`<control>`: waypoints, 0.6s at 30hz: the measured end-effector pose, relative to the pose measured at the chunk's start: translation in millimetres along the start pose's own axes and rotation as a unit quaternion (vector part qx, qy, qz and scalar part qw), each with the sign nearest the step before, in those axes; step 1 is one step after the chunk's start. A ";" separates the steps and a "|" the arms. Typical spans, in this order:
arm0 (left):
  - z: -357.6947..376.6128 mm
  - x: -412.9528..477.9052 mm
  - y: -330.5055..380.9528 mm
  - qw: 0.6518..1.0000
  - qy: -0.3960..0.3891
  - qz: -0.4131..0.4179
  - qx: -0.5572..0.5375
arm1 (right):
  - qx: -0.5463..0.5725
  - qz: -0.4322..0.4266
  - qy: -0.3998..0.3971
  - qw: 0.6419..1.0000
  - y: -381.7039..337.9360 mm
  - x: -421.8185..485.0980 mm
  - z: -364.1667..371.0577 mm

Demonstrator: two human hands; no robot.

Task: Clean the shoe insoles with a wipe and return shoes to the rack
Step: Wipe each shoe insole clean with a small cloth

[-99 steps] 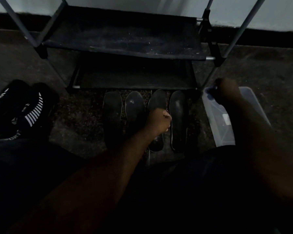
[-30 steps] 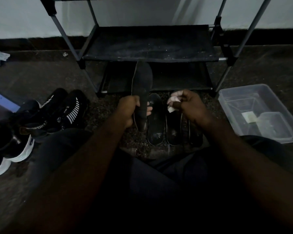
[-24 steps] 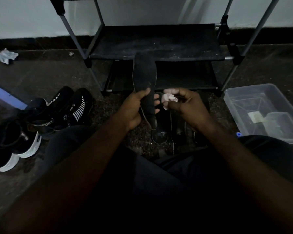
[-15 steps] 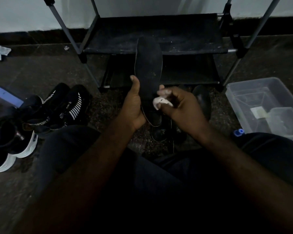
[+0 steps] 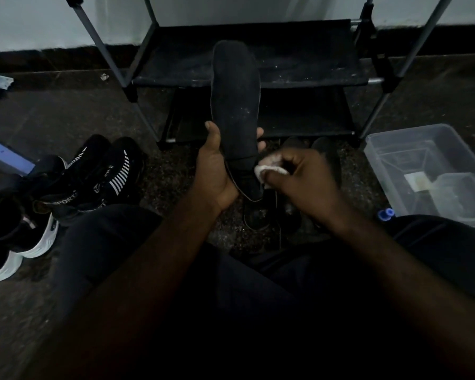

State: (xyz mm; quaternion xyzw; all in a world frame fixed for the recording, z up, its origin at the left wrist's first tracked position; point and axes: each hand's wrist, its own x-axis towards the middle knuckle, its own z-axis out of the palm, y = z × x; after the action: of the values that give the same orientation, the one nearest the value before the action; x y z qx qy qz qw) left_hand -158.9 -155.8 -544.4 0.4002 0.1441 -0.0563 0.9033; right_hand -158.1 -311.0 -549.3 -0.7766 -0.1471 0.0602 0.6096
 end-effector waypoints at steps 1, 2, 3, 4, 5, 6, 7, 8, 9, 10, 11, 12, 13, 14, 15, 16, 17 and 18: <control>0.5 -1.0 -0.8 1.000 0.002 0.005 0.001 | -0.025 -0.005 -0.015 1.000 0.8 -3.8 6.6; 0.5 -1.7 -1.3 1.000 0.005 0.009 -0.001 | -0.037 -0.012 -0.030 0.999 -0.1 -6.9 13.5; -0.3 -1.7 -1.6 1.000 0.007 0.013 -0.008 | -0.035 -0.015 -0.045 0.998 -3.2 -9.6 19.2; -1.2 -1.5 -1.8 1.000 0.009 0.014 -0.015 | -0.018 -0.013 -0.062 0.998 -6.7 -10.2 22.6; -1.3 -1.9 -1.6 1.000 0.008 0.016 -0.020 | 0.013 -0.007 -0.078 0.997 -11.0 -9.3 22.5; -1.0 -2.3 -0.9 1.000 0.006 0.017 -0.023 | 0.045 0.001 -0.084 0.995 -13.8 -6.5 19.5; -0.4 -2.7 -0.2 0.999 0.001 0.021 -0.026 | 0.073 0.012 -0.075 0.994 -16.2 -2.8 13.9; 0.0 -2.5 0.4 0.999 -0.005 0.026 -0.028 | 0.094 0.024 -0.051 0.994 -17.0 1.4 6.6; 0.5 -2.5 1.1 0.999 -0.010 0.033 -0.031 | 0.103 0.033 -0.021 0.994 -16.9 5.3 -1.4; 1.1 -2.4 1.6 0.999 -0.013 0.040 -0.034 | 0.098 0.040 0.004 0.994 -16.4 7.4 -7.8; 1.5 -2.9 1.6 0.998 -0.014 0.045 -0.036 | 0.086 0.046 0.014 0.995 -14.8 7.3 -10.8; 1.7 -2.9 1.4 0.998 -0.014 0.049 -0.037 | 0.069 0.053 0.009 0.996 -13.6 5.2 -9.7; 2.0 -3.4 0.9 0.998 -0.015 0.050 -0.034 | 0.055 0.060 -0.006 0.997 -12.2 1.5 -5.0; 2.2 -3.7 -0.5 0.998 -0.017 0.047 -0.027 | 0.039 0.062 -0.026 0.997 -9.8 -3.1 1.7; 1.6 -3.8 -1.8 0.999 -0.020 0.039 -0.022 | 0.026 0.057 -0.044 0.997 -8.1 -7.2 8.9; 0.2 -4.0 -3.2 0.999 -0.022 0.028 -0.018 | 0.021 0.051 -0.059 0.997 -7.2 -9.9 15.4; -1.0 -4.6 -4.7 0.999 -0.024 0.016 -0.017 | 0.032 0.050 -0.072 0.996 -7.7 -10.9 19.0; -2.2 -4.6 -6.3 1.000 -0.025 0.005 -0.013 | 0.062 0.057 -0.085 0.993 -9.8 -10.0 19.8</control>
State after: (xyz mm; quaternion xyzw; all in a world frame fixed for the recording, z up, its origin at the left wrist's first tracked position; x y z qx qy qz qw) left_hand -165.1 -158.5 -548.8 0.3871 0.1204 -0.0599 0.9122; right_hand -174.5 -293.6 -545.7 -0.7361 -0.1502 0.1696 0.6378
